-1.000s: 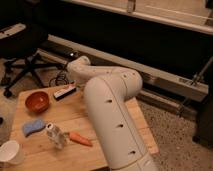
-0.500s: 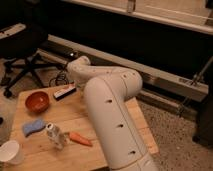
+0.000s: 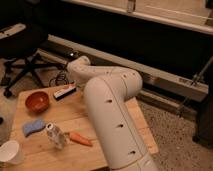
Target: Place the eraser on the white sponge
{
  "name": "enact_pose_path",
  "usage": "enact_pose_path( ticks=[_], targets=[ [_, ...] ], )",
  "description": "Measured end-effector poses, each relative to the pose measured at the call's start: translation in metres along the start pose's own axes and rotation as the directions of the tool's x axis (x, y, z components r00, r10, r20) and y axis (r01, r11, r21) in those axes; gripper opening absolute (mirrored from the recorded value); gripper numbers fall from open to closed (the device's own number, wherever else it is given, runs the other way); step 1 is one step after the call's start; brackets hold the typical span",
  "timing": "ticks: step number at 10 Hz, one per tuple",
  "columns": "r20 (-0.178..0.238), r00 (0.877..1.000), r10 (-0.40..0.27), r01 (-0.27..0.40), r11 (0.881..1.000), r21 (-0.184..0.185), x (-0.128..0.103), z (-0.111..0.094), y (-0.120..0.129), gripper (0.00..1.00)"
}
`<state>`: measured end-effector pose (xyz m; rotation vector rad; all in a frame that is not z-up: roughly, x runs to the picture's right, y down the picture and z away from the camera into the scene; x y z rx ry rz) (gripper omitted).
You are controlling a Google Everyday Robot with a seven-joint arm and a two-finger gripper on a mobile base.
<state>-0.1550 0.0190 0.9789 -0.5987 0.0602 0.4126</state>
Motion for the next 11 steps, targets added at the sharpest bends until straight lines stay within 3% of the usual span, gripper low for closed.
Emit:
enact_pose_path(
  ticks=[2,4,7,9,11],
  targets=[
    [0.003,1.0,-0.004,0.004,1.0,0.004,-0.001,-0.001,-0.001,0.04],
    [0.02,0.997,-0.07,0.068,0.995,0.075,-0.013,-0.017,-0.018,0.04],
    [0.056,0.984,-0.167,0.157,0.975,0.155,-0.038,-0.044,-0.032,0.1],
    [0.071,0.973,-0.221,0.207,0.964,0.166,-0.046,-0.053,-0.03,0.15],
    [0.08,0.97,-0.229,0.216,0.966,0.143,-0.042,-0.057,-0.026,0.34]
  ],
)
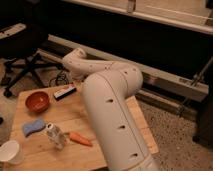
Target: Place the eraser on the white sponge
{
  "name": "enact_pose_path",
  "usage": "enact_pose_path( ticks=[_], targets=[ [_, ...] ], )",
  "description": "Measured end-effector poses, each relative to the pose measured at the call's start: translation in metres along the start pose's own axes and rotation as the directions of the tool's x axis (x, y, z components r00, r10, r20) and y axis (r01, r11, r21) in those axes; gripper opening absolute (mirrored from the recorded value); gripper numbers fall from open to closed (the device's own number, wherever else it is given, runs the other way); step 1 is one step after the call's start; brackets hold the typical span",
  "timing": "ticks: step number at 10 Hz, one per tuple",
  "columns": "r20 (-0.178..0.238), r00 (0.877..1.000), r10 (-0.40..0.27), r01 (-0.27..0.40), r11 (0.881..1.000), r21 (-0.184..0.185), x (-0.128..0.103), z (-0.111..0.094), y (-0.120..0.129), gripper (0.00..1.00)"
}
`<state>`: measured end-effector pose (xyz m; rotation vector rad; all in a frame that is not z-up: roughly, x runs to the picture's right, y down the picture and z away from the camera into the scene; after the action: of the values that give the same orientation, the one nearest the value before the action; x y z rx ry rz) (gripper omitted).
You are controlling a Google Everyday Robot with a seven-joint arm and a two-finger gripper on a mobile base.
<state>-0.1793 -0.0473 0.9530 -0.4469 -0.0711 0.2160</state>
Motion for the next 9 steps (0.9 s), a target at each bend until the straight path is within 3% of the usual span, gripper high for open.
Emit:
enact_pose_path(
  ticks=[4,9],
  targets=[
    [0.009,0.998,0.066,-0.065,0.998,-0.02,0.018,-0.019,-0.011,0.74],
    [0.01,0.998,0.065,-0.065,0.998,-0.022,0.017,-0.019,-0.01,0.78]
  ],
)
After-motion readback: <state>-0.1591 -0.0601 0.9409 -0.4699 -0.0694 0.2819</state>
